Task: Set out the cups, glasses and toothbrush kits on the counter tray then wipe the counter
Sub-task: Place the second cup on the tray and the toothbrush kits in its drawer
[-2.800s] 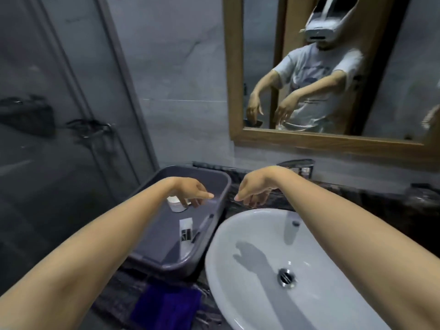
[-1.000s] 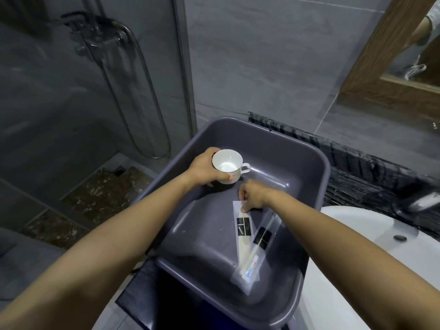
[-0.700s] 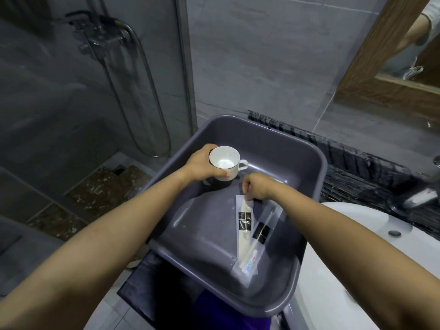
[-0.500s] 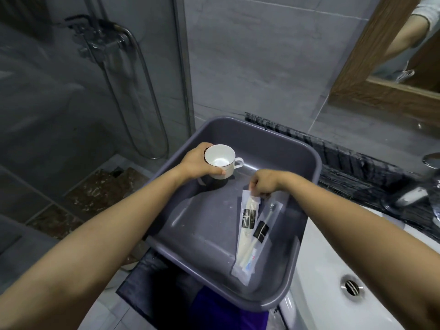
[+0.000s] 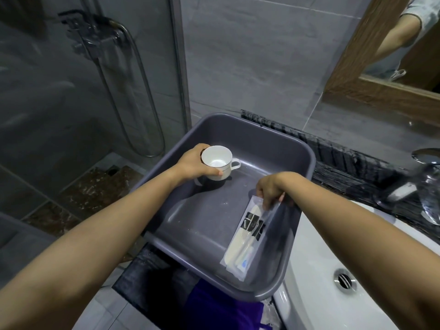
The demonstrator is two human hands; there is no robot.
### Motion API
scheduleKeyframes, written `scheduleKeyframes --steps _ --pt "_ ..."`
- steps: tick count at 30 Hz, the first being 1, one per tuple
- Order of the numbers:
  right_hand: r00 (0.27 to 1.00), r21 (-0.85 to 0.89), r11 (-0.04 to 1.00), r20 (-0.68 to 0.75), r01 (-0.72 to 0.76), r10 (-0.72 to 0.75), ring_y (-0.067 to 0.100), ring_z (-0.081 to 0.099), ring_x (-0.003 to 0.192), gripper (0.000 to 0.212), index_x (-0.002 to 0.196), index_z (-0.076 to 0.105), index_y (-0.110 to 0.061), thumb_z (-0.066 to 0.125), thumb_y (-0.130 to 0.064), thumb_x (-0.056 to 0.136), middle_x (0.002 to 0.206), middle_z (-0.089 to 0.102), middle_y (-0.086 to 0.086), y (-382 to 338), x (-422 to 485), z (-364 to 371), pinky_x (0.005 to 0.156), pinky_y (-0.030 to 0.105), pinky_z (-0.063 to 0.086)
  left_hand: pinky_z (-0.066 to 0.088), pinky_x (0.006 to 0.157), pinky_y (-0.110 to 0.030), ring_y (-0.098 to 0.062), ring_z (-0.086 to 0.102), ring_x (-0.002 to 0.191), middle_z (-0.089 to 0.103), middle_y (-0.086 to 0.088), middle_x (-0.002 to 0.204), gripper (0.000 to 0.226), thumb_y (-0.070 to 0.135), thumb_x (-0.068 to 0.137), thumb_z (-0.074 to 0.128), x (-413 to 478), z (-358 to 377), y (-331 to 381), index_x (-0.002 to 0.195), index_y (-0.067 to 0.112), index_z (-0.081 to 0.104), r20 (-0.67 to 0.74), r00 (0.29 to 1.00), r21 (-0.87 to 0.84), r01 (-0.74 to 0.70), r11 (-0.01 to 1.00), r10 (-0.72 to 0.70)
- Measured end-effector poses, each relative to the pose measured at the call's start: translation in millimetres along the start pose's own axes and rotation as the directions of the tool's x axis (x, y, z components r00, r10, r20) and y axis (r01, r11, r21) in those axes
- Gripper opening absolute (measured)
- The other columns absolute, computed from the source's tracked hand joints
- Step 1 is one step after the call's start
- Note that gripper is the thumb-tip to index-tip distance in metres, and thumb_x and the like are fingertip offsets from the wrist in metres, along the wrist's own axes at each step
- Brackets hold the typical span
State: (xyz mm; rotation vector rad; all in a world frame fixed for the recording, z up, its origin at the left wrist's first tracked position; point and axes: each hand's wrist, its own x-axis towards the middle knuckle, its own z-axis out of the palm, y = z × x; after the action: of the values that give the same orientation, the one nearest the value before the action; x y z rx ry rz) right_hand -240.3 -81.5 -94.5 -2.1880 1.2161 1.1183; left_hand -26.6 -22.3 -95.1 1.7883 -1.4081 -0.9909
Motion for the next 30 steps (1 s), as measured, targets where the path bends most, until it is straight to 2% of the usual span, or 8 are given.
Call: scheduleKeyframes --steps 4,7,10,13,16,21,25,30 --pt "0.994 0.133 0.989 -0.095 0.058 -0.046 0.023 0.052 0.074 0.019 0.085 0.058 -0.014 0.072 -0.016 0.074 0.088 0.056 0.009 5.0 6.2 4.1 0.059 0.027 0.048 0.042 0.081 -0.021 -0.015 0.054 0.102 0.056 0.005 0.113 0.072 0.022 0.059 0.084 -1.2 -0.1 -1.2 0.120 0.020 0.048 0.002 1.000 0.020 0.000 1.000 0.000" --pt "0.976 0.284 0.950 -0.209 0.128 -0.069 0.020 0.056 0.076 0.017 0.088 0.064 -0.012 0.074 -0.011 0.074 0.084 0.061 0.004 7.9 1.0 -0.7 0.074 0.034 0.052 0.042 0.081 -0.022 -0.015 0.054 0.102 0.055 0.006 0.113 0.075 0.025 0.055 0.085 -2.9 -1.2 -2.1 0.119 0.021 0.048 0.005 1.000 0.038 0.002 0.999 -0.003" --pt "0.947 0.441 0.866 -0.307 0.233 -0.098 0.014 0.059 0.065 0.012 0.079 0.065 -0.011 0.075 -0.006 0.075 0.071 0.063 0.002 11.2 -10.1 -9.5 0.063 0.022 0.050 0.042 0.082 -0.023 -0.015 0.053 0.102 0.055 0.005 0.113 0.074 0.023 0.055 0.085 -5.3 -1.6 -2.2 0.120 0.020 0.048 -0.002 1.000 0.049 0.005 0.999 -0.005" --pt "0.902 0.532 0.786 -0.425 0.315 -0.074 0.005 0.061 0.053 0.021 0.067 0.060 -0.015 0.075 -0.002 0.075 0.054 0.063 -0.005 17.0 -25.1 -17.3 0.059 0.018 0.052 0.042 0.077 -0.020 -0.016 0.054 0.101 0.056 0.005 0.113 0.071 0.021 0.058 0.085 -8.0 -3.0 2.2 0.119 0.018 0.049 -0.002 1.000 0.058 -0.013 0.998 0.013" --pt "0.855 0.548 0.751 -0.517 0.368 -0.042 0.005 0.061 0.053 0.016 0.070 0.063 -0.012 0.075 -0.004 0.076 0.054 0.064 -0.006 23.2 -48.9 -25.8 0.062 0.017 0.054 0.042 0.073 -0.018 -0.015 0.054 0.100 0.057 0.005 0.113 0.070 0.023 0.055 0.085 -9.8 -5.6 14.5 0.117 0.020 0.051 0.005 0.999 0.053 -0.044 0.998 0.043" --pt "0.745 0.473 0.789 -0.666 0.392 0.029 -0.003 0.055 0.054 0.014 0.070 0.064 -0.018 0.075 -0.013 0.077 0.063 0.062 -0.008 33.3 -96.8 -46.3 0.056 0.009 0.044 0.046 0.077 -0.017 -0.011 0.059 0.095 0.063 0.011 0.103 0.064 0.025 0.051 0.085 -14.6 -9.3 48.1 0.108 0.026 0.056 -0.016 0.988 -0.012 -0.151 0.988 0.151" --pt "0.670 0.430 0.817 -0.739 0.385 0.073 -0.007 0.055 0.047 0.006 0.078 0.067 -0.013 0.073 -0.012 0.080 0.072 0.064 0.002 47.9 -138.2 -63.1 0.049 0.001 0.039 0.043 0.068 -0.003 -0.001 0.059 0.090 0.063 0.016 0.100 0.054 0.017 0.061 0.083 -19.8 -10.2 85.0 0.108 0.029 0.058 -0.034 0.969 -0.022 -0.247 0.969 0.247" --pt "0.537 0.398 0.852 -0.826 0.340 0.172 0.010 0.057 0.063 0.015 0.087 0.071 -0.004 0.073 -0.016 0.079 0.076 0.066 0.004 75.9 -200.2 -75.8 0.061 0.020 0.042 0.042 0.072 -0.014 -0.010 0.057 0.095 0.060 0.008 0.105 0.058 0.017 0.063 0.083 -23.6 -1.5 132.4 0.113 0.022 0.054 -0.051 0.956 -0.058 -0.291 0.955 0.288"
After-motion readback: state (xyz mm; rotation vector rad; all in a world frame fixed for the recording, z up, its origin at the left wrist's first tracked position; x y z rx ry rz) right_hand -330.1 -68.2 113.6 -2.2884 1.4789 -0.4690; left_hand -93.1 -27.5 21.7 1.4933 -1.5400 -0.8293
